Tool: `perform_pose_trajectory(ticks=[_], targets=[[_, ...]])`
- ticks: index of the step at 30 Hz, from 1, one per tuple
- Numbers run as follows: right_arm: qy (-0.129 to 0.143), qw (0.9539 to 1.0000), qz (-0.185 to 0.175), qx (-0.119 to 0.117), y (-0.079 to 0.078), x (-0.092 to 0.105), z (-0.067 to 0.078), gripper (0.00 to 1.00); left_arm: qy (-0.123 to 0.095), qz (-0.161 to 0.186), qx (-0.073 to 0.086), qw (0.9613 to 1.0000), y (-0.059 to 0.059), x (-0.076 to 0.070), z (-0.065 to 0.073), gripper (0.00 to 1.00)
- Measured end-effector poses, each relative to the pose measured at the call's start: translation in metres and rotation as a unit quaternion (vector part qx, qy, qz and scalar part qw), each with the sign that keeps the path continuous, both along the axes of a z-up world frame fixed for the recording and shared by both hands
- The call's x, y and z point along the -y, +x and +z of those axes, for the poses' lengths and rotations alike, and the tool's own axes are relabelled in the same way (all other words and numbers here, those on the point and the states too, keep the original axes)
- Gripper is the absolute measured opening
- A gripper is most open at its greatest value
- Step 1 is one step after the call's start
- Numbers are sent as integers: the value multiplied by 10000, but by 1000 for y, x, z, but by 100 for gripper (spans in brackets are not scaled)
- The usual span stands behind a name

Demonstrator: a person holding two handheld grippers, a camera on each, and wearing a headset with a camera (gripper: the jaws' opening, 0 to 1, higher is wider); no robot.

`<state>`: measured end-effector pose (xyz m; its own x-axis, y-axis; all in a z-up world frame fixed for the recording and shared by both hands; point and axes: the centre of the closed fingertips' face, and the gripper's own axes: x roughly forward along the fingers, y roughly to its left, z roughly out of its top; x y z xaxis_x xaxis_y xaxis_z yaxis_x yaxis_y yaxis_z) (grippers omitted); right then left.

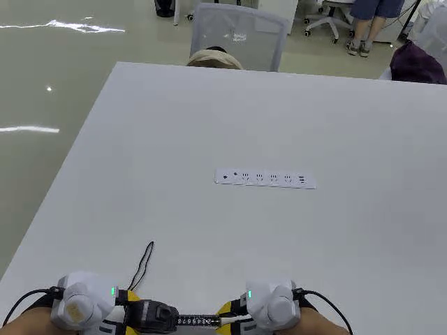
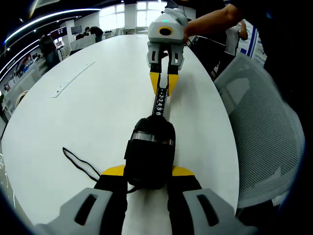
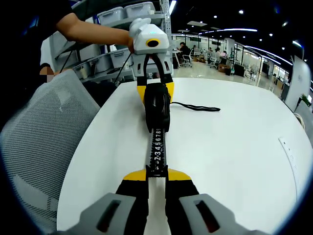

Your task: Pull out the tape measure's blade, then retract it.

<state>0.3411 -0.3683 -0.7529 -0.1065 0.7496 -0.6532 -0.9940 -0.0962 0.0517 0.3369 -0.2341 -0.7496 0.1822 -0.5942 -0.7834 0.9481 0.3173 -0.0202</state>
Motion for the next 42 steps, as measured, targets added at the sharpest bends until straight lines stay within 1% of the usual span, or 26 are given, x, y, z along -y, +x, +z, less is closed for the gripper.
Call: perform_pose_trajectory(ticks=[42], targets=[[-64,9999,-48,-88,3,30,0,10,13,11,-37,10000,0,2,0,27]])
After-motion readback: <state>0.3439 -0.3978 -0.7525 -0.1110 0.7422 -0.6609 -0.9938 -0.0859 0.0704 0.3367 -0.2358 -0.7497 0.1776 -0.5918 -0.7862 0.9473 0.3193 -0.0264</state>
